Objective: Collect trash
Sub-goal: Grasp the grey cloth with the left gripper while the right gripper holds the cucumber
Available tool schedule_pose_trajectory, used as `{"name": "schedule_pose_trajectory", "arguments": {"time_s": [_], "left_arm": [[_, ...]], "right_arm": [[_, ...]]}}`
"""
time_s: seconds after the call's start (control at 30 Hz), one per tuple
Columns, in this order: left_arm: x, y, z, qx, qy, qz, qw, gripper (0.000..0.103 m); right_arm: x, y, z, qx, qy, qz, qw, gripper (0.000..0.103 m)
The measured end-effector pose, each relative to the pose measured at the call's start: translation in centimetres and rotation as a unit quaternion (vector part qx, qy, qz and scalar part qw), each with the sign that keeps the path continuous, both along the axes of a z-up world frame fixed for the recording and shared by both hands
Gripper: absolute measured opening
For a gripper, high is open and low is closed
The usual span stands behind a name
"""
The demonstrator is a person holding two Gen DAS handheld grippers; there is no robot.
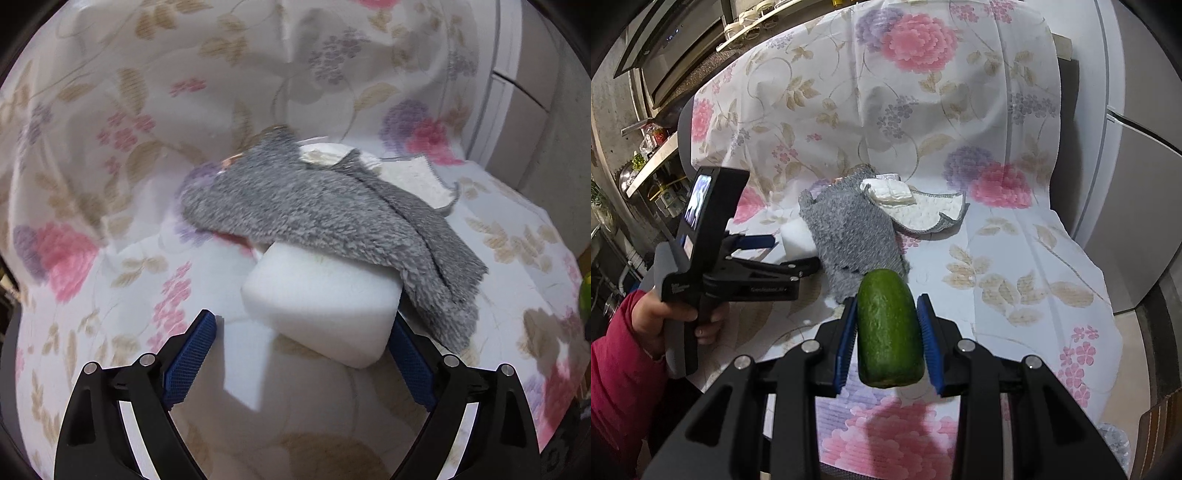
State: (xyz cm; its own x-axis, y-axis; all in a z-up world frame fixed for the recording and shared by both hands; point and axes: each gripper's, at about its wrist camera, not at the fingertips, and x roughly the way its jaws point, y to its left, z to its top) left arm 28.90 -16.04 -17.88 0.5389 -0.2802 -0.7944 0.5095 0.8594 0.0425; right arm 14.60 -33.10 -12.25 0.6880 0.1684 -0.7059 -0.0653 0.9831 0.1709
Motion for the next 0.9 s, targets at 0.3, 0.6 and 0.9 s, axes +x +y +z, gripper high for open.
{"name": "schedule_pose_trajectory", "arguments": {"time_s": [0.3,0.6,0.9], "left_arm": [[-3.6,0.9,2.1,-0.031,-0.014,-0.009,0.9994,0.061],[-9.1,6.2,6.4,-0.092,-0.042,0.041,0.994,0.061],[-12.3,7.5,2.3,-0.055,0.008,0.051,0.9972,0.083]], "right_arm": [[-2.1,0.2,0.9,0.003,-0.006,-0.012,1.0,0.033],[-4.8,1.7,2.0,0.01,-0.023,-0.005,1.0,0.033],[-7.1,1.3,2.2,0.008,-0.025,-0.018,1.0,0.033]]}}
